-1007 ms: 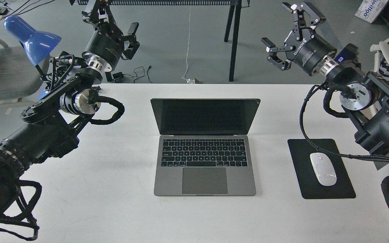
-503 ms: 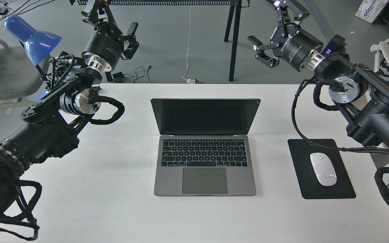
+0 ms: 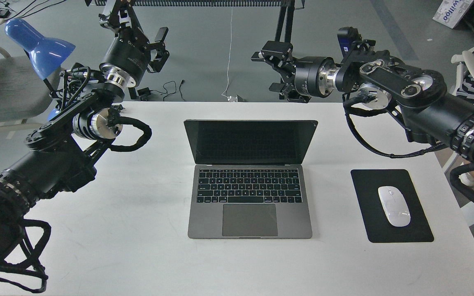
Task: Close notebook with right arm
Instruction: 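Swing the right gripper over the laptop toward the top of the screen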
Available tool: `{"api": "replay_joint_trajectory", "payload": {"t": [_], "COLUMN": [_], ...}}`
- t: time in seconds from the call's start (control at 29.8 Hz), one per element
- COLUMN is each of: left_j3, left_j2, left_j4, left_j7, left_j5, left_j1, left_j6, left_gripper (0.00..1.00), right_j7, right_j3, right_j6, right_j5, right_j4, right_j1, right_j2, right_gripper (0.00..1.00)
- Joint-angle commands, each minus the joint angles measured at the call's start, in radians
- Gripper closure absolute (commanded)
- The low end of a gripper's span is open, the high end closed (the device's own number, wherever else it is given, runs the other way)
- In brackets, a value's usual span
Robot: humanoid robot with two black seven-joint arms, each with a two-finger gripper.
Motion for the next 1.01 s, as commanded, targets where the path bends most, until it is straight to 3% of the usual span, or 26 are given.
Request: {"api": "replay_joint_trajectory", "payload": {"t": [0.0,0.54,0.97], "left_j3": [0.0,0.0,-0.001], "left_j2": [0.0,0.0,0.0], "left_j4": [0.0,0.0,0.0], "left_j7": [0.0,0.0,0.0], "left_j5": [0.0,0.0,-0.002], "left_j1": [0.0,0.0,0.0], "left_j6": [-0.001,-0.002,-0.002], "left_gripper": [0.0,0.0,0.0], "right_j7": [0.001,-0.001,-0.013], "right_j3": [-0.051,-0.053,-0.095], "right_j6": [-0.001,-0.001,-0.001], "right_j5": [-0.046,-0.058,-0.064], "right_j4": [-0.041,0.066,0.298], "right_j1": [0.002,-0.022,-0.019], "right_j2": [0.03,0.022,-0.073], "right_gripper": [0.0,0.0,0.0]}}
